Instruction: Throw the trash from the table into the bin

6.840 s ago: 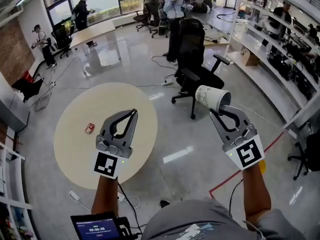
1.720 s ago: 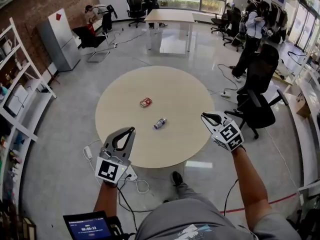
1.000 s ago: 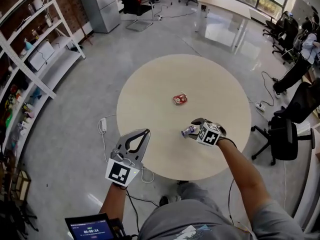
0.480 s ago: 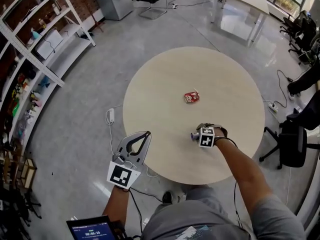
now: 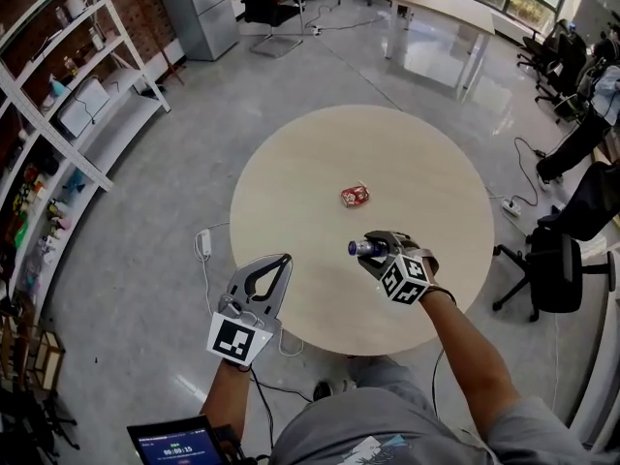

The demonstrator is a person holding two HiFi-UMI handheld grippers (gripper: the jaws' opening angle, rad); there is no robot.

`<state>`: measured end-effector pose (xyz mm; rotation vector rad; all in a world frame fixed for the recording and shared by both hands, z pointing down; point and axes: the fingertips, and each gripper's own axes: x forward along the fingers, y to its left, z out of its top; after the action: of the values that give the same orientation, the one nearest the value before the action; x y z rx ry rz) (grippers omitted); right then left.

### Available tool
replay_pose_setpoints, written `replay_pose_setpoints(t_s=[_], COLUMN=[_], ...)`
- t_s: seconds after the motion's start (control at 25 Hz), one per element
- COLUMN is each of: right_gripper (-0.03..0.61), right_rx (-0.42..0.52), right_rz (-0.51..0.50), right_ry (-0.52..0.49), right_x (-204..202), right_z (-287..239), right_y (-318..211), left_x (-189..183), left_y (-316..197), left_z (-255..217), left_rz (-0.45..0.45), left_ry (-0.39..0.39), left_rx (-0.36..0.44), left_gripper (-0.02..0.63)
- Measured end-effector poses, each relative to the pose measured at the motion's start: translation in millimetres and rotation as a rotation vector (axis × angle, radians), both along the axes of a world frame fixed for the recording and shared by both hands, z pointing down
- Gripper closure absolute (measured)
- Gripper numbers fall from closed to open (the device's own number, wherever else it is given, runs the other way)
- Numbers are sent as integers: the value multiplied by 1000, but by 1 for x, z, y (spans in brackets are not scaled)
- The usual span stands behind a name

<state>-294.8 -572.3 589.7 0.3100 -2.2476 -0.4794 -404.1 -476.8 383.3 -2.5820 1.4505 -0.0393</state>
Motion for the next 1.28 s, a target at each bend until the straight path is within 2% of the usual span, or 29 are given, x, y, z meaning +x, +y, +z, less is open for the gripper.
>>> replay_pose_setpoints(t_s=[0.2, 0.36, 0.6, 0.76, 0.96, 1.08, 1.28], right_gripper=[357, 357, 357, 357, 357, 357, 357], right_rx=[93, 127, 213, 339, 455, 512, 568], right_rz=[91, 144, 192, 233, 334, 414, 617], right_ry=[-199, -322, -429, -416, -392, -389, -381], right_x=[8, 30, 67, 100, 151, 204, 306], right_z=[-109, -170, -237, -274, -319, -339, -350], right_y=[45, 94, 170, 224, 278, 308, 370], left_x=[15, 32, 56, 86, 151, 210, 319], left_y=[31, 66, 114, 141, 161, 174, 213], left_z=[-32, -51, -90, -109, -150, -164, -175], left_rz=[57, 107, 195, 290, 440, 534, 721], left_ry=[-3, -18, -13, -31, -1, -3, 22], left_rx=[69, 119, 211, 267, 343, 370, 389], left_gripper=[571, 571, 571, 571, 571, 571, 571])
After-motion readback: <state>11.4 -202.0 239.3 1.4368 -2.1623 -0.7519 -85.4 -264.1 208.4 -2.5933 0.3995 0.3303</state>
